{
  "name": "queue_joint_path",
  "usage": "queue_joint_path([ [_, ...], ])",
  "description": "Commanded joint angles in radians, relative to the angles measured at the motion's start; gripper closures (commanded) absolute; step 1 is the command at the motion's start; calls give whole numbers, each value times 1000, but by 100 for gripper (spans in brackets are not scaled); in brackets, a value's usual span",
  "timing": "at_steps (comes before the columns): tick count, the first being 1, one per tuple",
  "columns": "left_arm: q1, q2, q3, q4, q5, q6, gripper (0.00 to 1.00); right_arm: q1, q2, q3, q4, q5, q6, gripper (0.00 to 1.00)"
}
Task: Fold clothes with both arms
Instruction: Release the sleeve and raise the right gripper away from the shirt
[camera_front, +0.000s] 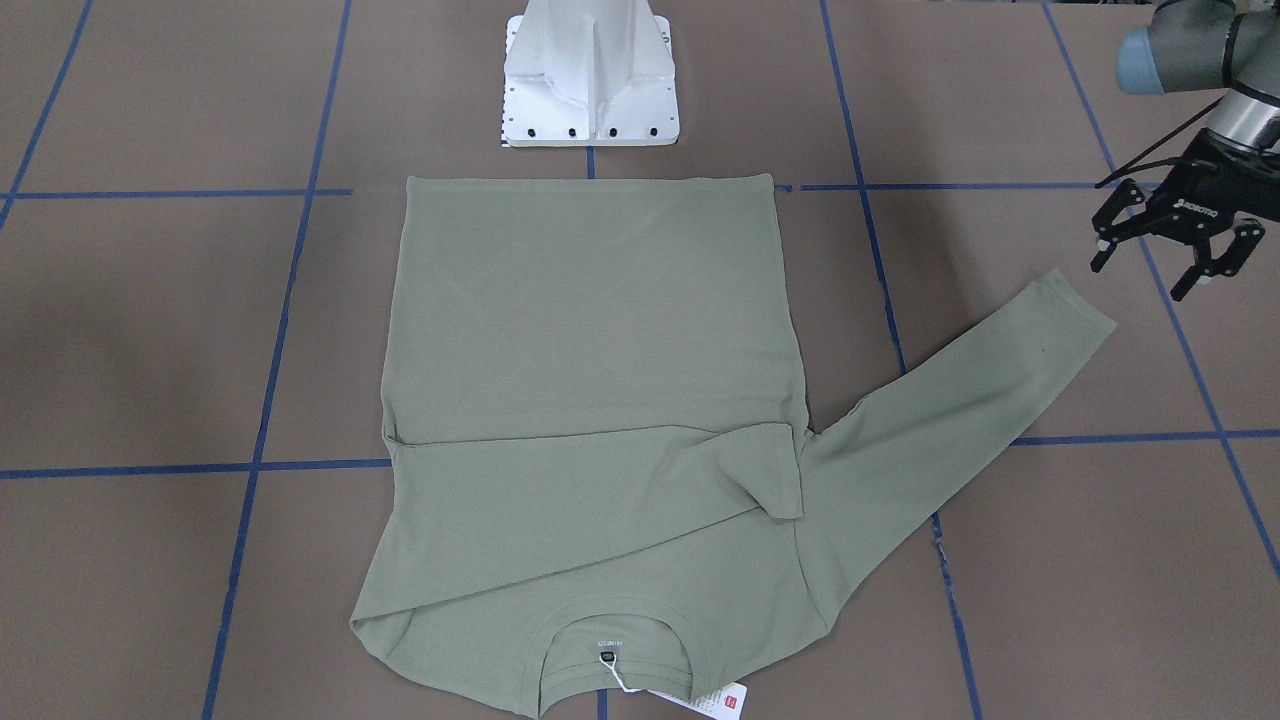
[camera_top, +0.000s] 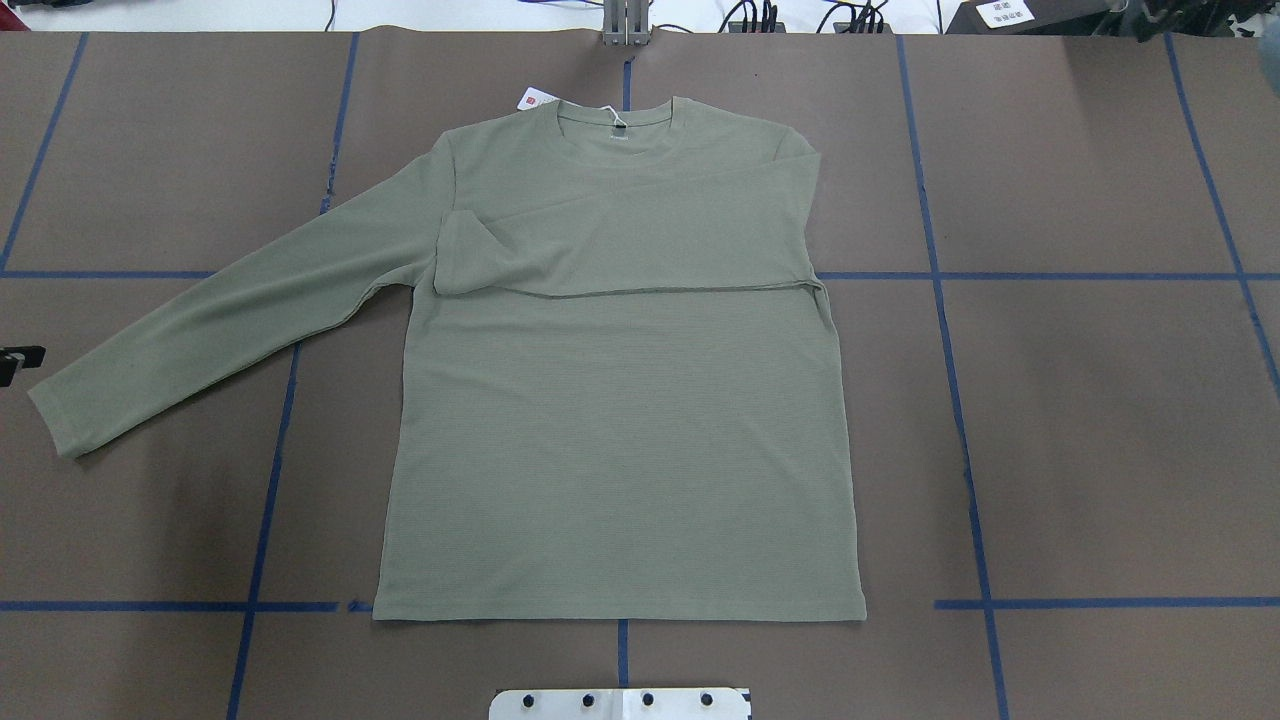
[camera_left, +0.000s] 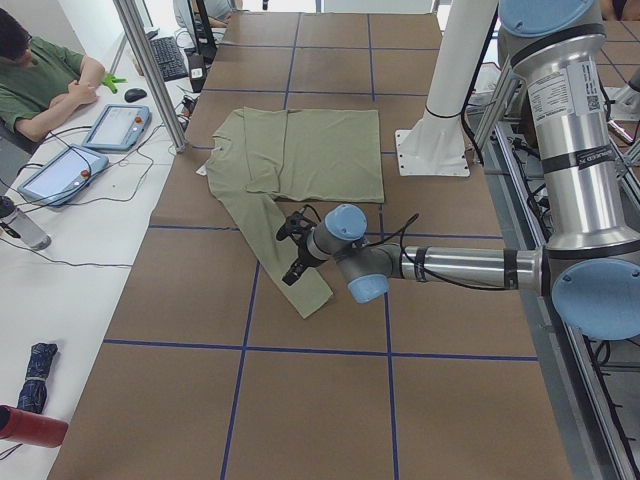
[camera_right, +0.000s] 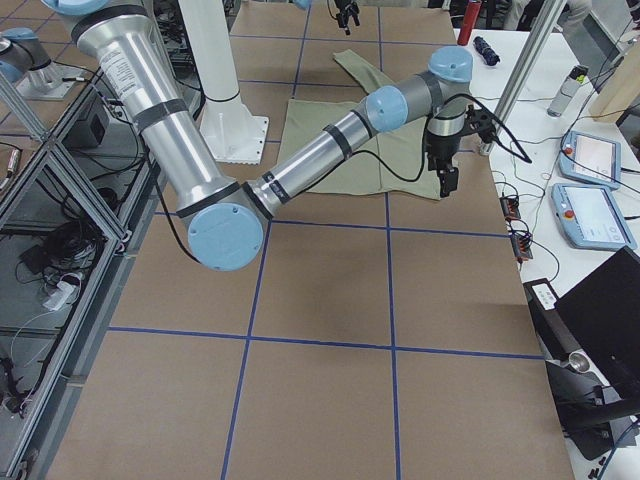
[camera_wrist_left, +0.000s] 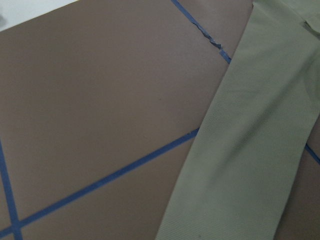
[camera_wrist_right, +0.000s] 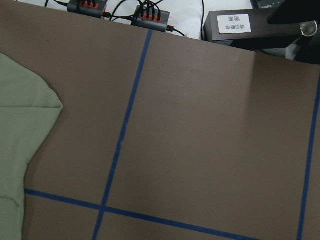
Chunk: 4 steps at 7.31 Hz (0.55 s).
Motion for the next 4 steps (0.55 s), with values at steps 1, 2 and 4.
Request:
queue_joint_path([
  [1,160,63,8,-27,107,-27,0,43,-110,53,6,12,-82,0],
  [2,213,61,39,-27,130,-30,0,43,-117,54,6,9,-79,0],
  [4,264,60,66,-29,166,-27,0,43,-136,70,7,7,-76,0],
])
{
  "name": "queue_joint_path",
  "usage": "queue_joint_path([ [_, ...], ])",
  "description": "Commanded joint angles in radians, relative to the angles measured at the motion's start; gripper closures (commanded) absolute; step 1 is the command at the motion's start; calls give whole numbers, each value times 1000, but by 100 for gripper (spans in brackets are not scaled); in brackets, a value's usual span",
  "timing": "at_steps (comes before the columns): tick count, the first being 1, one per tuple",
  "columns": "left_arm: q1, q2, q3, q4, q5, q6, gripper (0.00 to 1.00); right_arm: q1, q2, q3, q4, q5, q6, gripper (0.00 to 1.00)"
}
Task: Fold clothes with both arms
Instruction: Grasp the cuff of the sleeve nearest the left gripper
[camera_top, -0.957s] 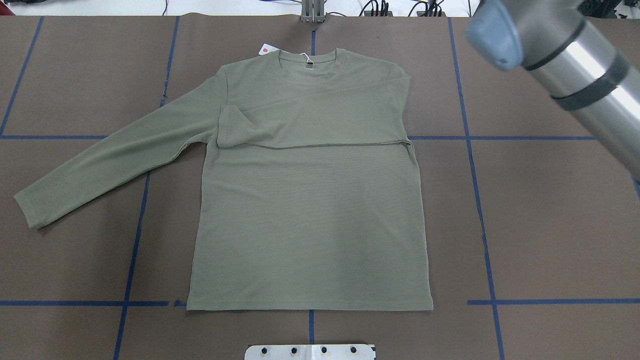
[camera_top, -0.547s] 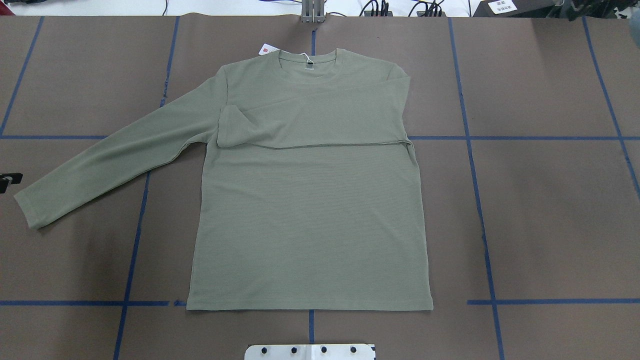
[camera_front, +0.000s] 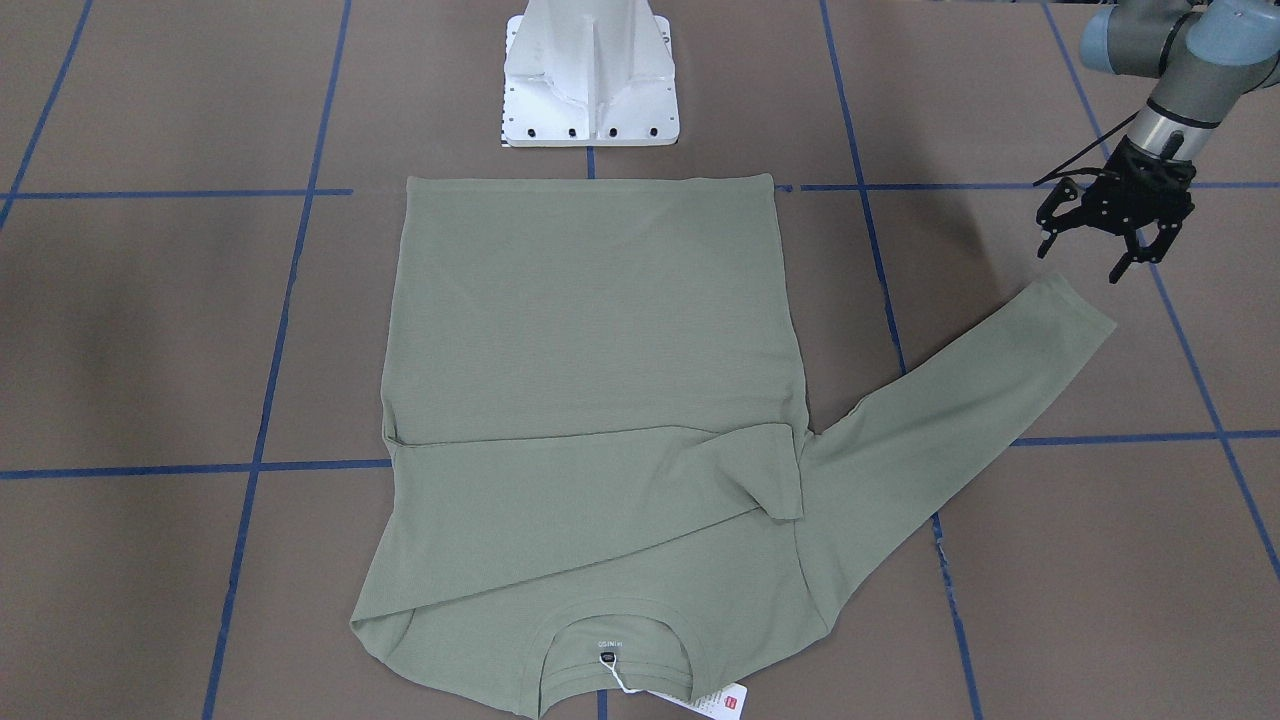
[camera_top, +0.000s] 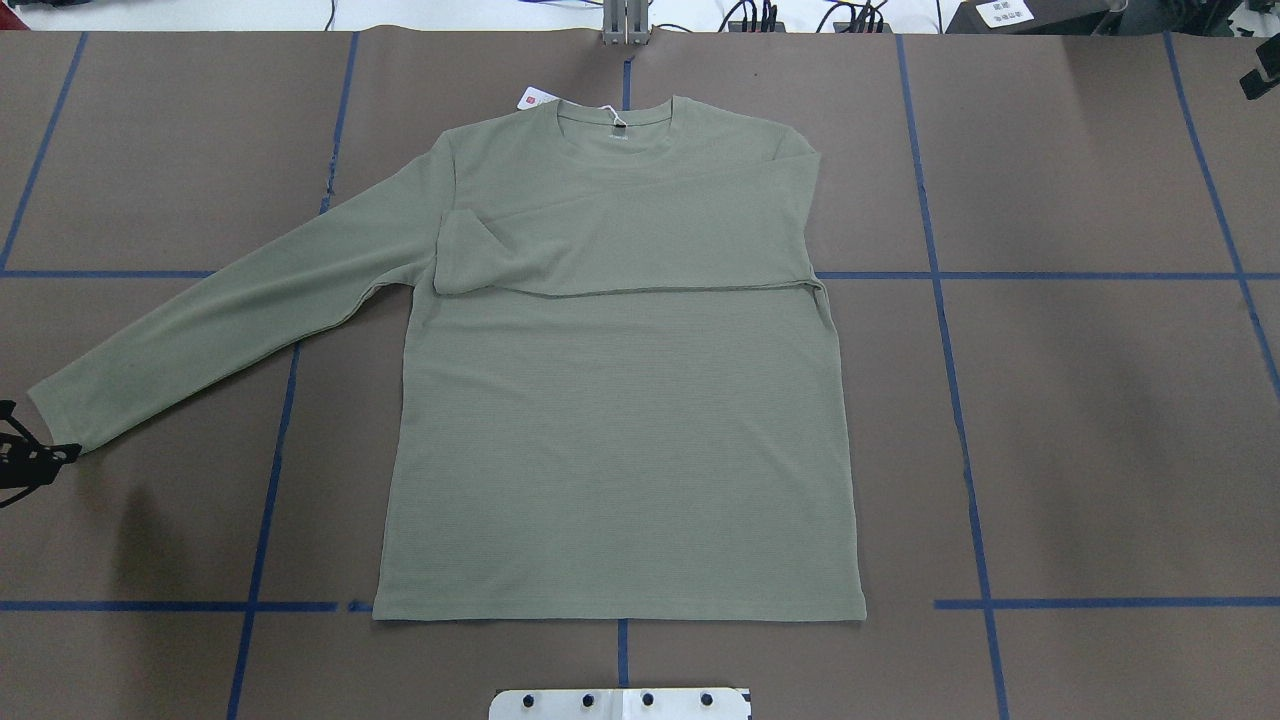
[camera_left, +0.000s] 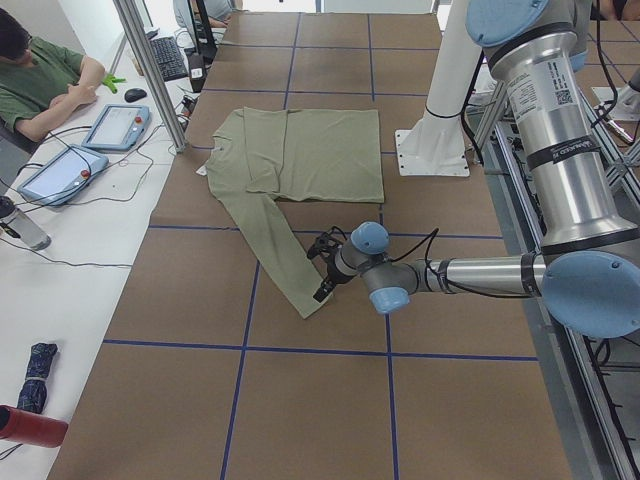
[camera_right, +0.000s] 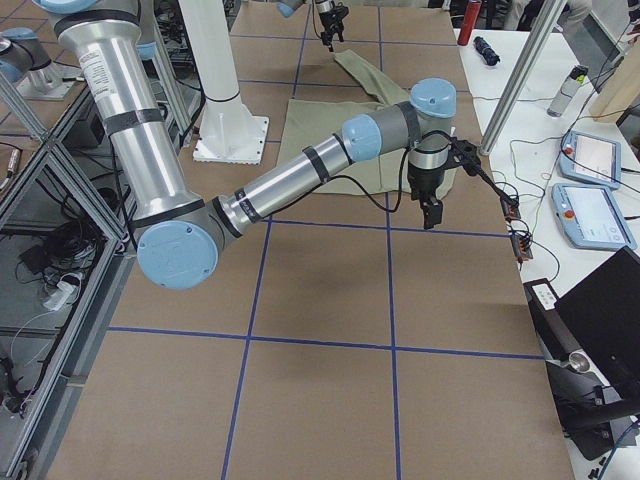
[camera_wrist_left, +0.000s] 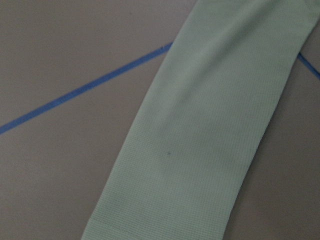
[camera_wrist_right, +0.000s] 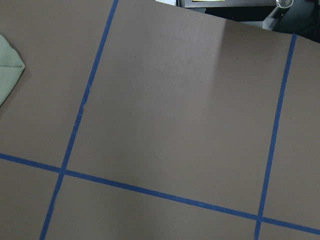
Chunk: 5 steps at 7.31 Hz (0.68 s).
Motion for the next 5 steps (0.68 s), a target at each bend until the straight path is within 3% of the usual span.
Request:
queue_joint_path([
  [1,55,1,19,1,23,2,0,1,-29,29,0,-2,2,0],
  [4,77,1,20,1,40,6,58,1,-55,61,0,0,5,0],
  [5,77,1,20,1,40,6,61,1,-63,70,0,0,6,0],
])
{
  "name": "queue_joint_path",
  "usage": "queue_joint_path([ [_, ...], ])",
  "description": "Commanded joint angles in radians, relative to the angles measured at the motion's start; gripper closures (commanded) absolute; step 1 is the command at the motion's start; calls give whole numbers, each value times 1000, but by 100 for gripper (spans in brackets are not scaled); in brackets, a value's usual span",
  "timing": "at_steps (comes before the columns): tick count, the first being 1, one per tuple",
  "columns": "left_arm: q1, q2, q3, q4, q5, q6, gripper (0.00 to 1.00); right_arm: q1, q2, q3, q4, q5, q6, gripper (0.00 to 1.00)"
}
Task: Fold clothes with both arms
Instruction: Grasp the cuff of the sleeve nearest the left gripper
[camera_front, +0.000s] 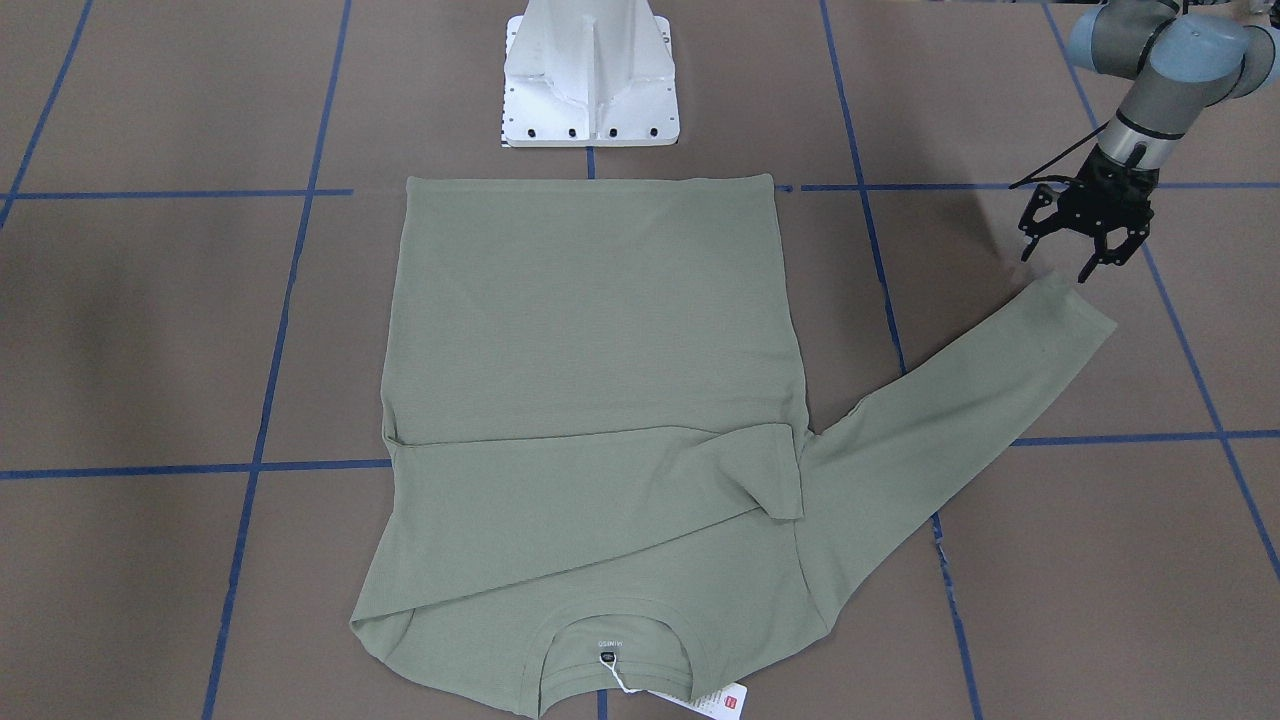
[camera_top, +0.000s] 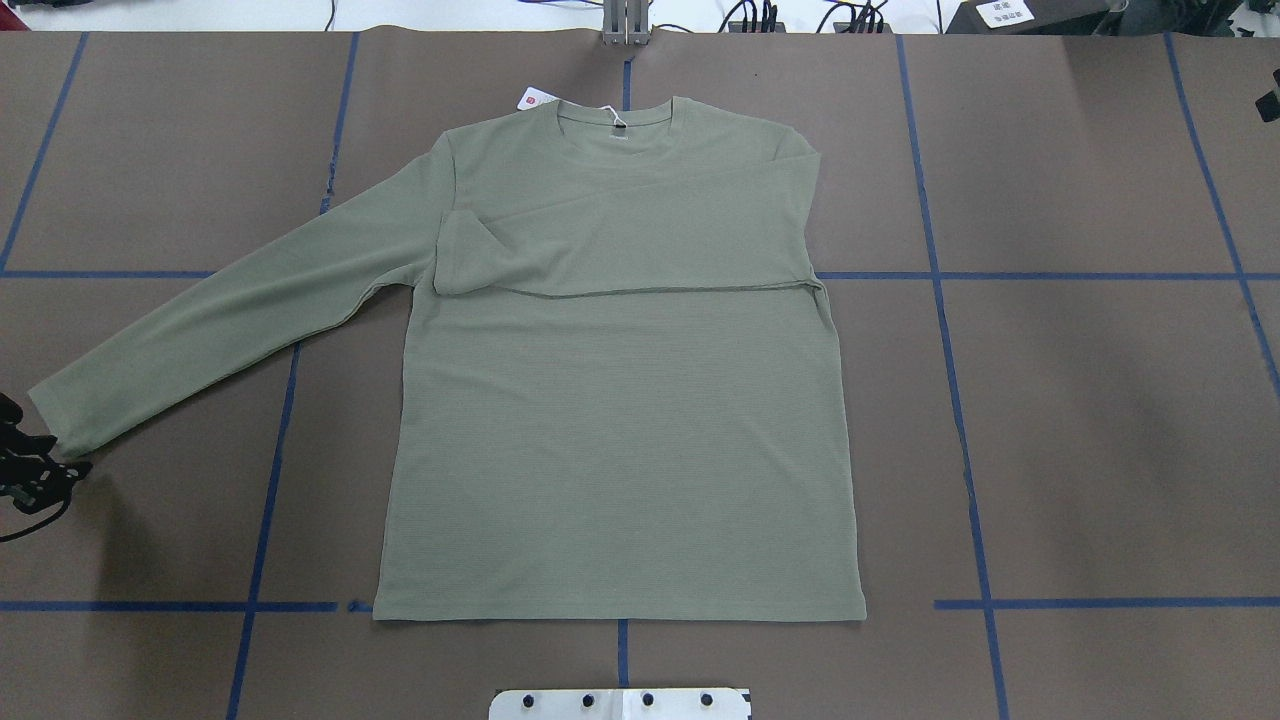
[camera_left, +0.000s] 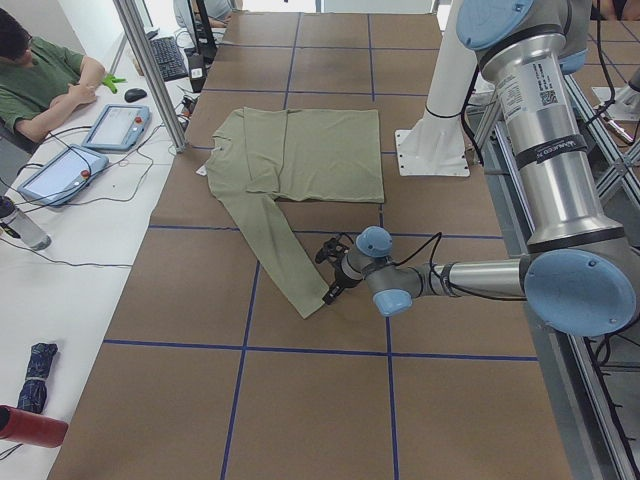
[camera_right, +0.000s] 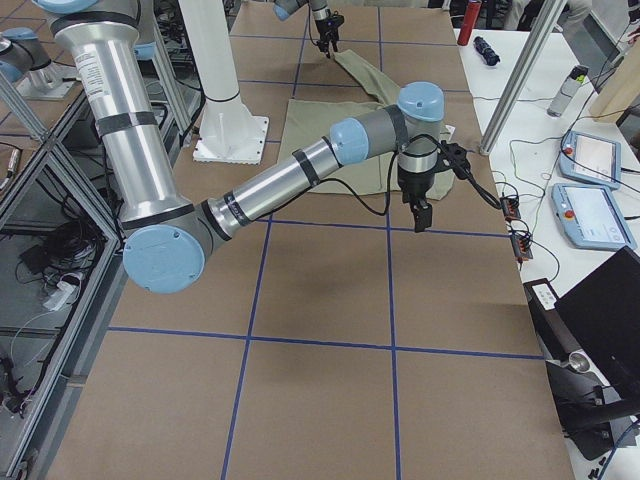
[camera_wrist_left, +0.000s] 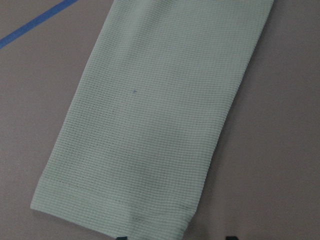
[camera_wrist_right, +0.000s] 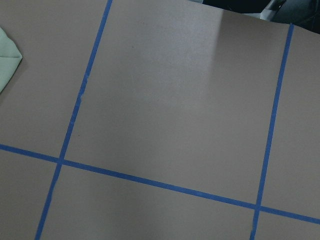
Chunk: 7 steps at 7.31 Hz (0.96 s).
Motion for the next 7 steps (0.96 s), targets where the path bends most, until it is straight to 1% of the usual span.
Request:
queue_joint_path([
  [1,2,2,0,-1,1,1,72,0,-15,20,0,2,2,0],
  [2,2,2,0,-1,3,1,92,0,-16,20,0,2,2,0],
  [3,2,2,-1,-1,6,1,100,0,-18,20,0,1,2,0],
  [5,-15,-10,-26,-22,67,2,100,0,-51,17,2,-4,-13,0],
  [6,-18,-12,-88,-35,60,-1,100,5,-79,20,2,-6,-30,0],
  [7,-70,-42,-134,-27,58,-13,100,14,-111,18,2,-7,-59,0],
])
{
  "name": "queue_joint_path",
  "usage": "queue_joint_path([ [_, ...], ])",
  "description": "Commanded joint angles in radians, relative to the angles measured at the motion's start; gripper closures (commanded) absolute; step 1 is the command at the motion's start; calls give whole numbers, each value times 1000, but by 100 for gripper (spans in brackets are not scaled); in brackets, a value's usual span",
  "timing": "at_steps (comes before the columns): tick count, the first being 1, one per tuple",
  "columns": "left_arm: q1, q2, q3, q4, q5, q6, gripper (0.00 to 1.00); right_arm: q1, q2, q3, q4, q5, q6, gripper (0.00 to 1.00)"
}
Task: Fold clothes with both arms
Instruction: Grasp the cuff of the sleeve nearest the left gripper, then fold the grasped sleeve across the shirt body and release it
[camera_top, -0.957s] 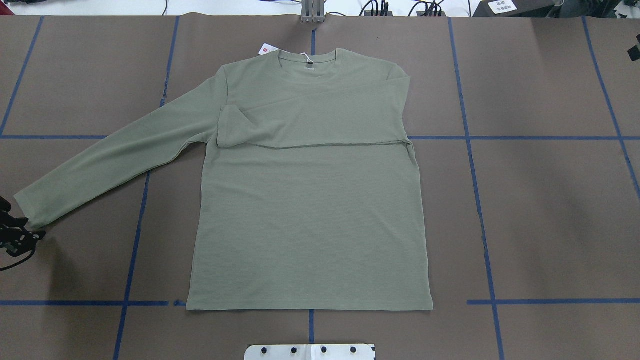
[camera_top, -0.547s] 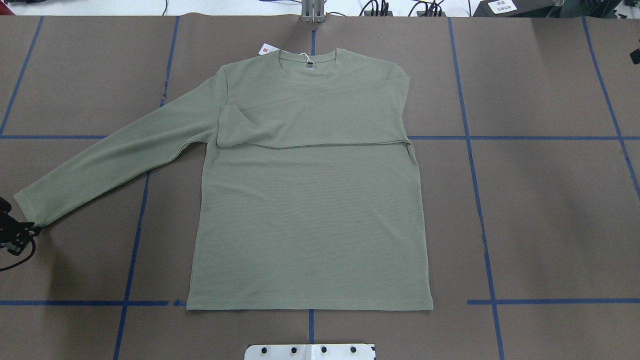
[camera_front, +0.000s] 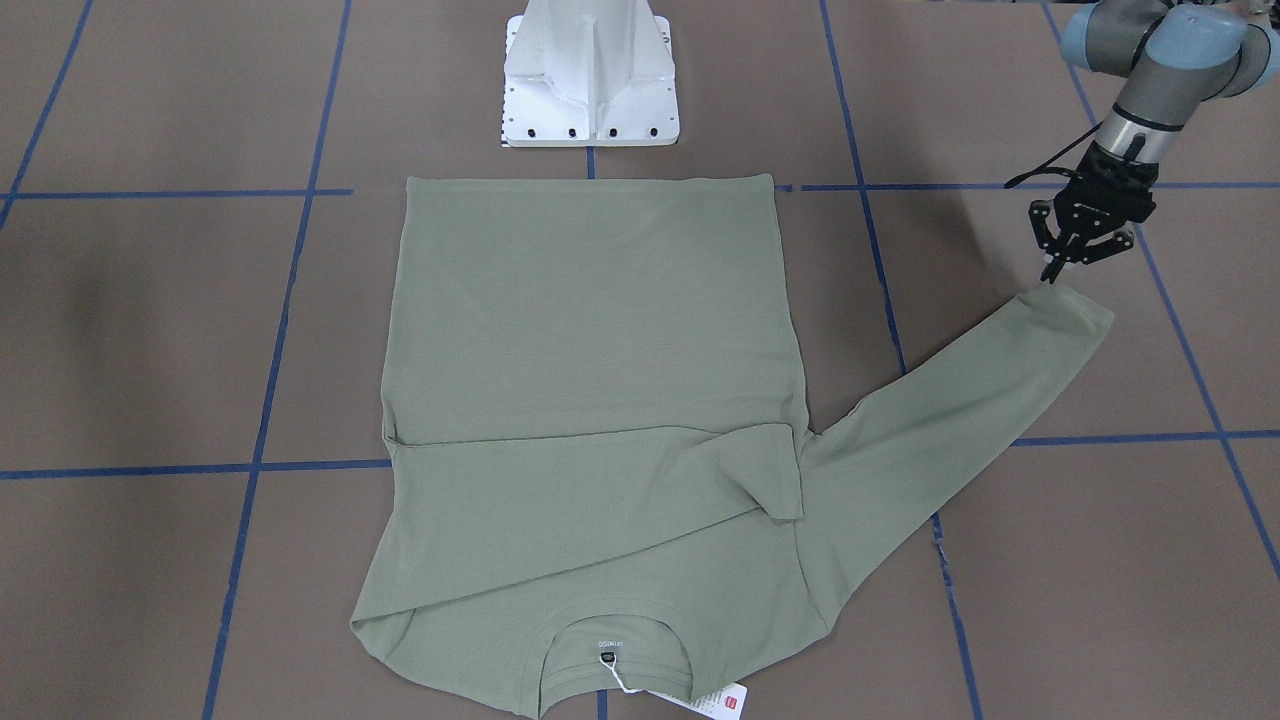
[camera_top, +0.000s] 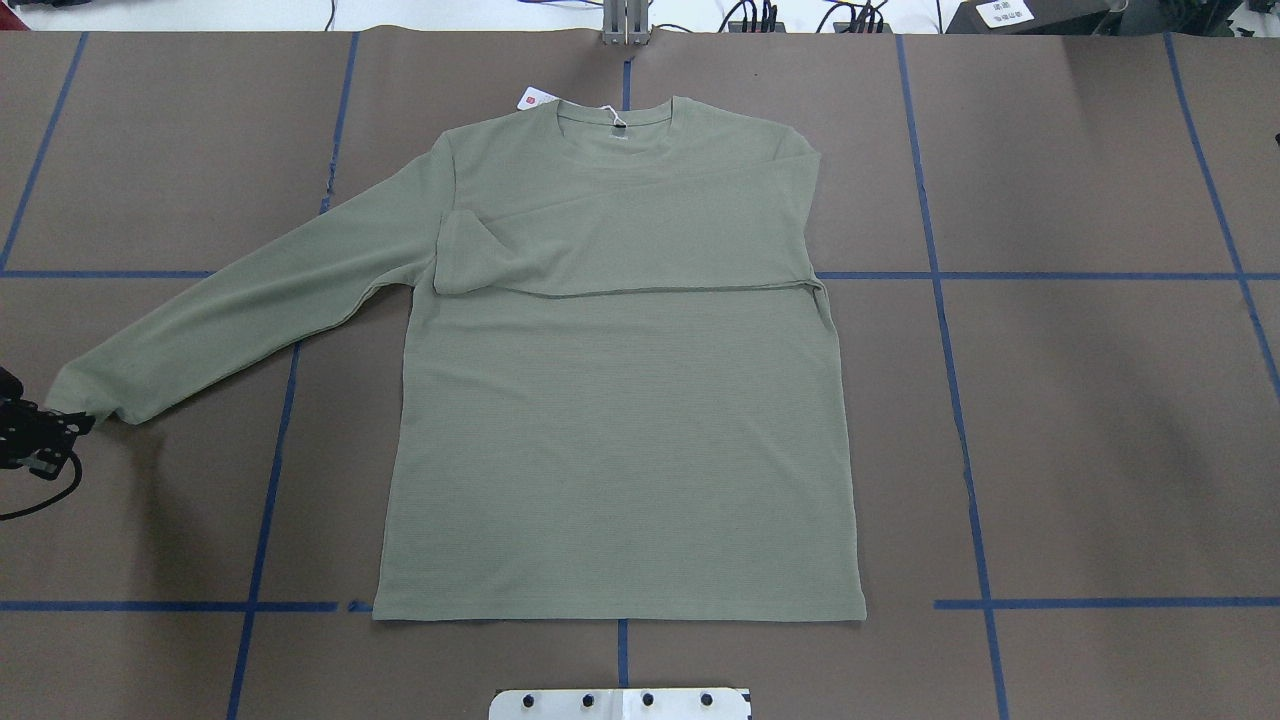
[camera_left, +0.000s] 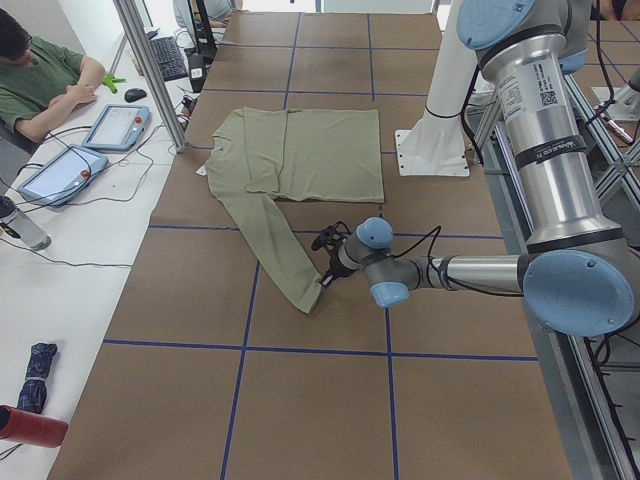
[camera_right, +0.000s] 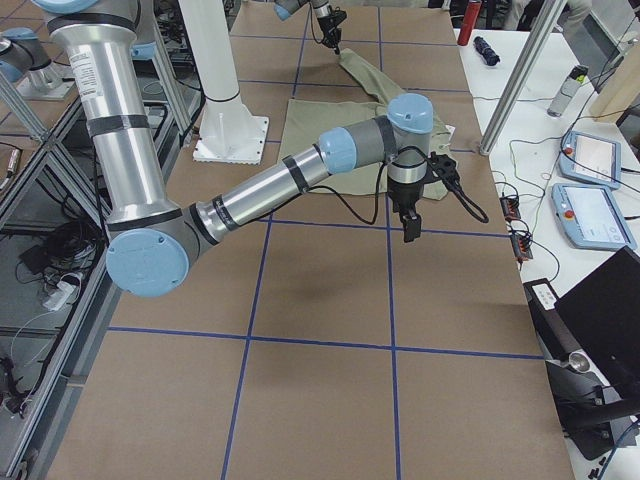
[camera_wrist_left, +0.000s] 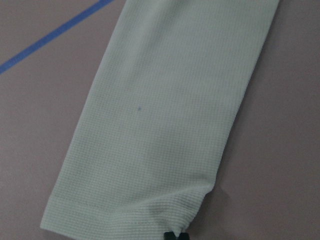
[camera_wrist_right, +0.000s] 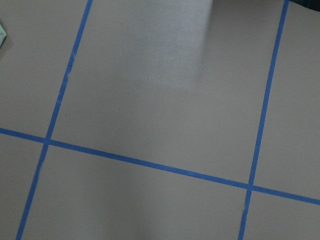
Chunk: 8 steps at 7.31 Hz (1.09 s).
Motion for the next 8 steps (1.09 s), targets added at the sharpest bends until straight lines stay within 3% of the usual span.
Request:
queue_joint_path([
  [1,-95,-88,-70,9,-28,-15,100,9,-61,-2,-1,-7,-30,0],
  [2,-149,-169,-70,65,-69,-67,100,9,-89,4,0,-2,-30,0],
  [3,-159,-297,-70,198,-91,-139,100,9,-90,4,0,-2,-30,0],
  [5,-154,-621,-28,506,-84,-249,100,9,-90,3,0,-4,-30,0],
  [6,-148,-814,55,656,-81,-338,100,9,-89,3,0,-2,-30,0],
  [8,-84,-1121,297,693,-58,-525,100,9,-86,1,0,-4,-29,0],
])
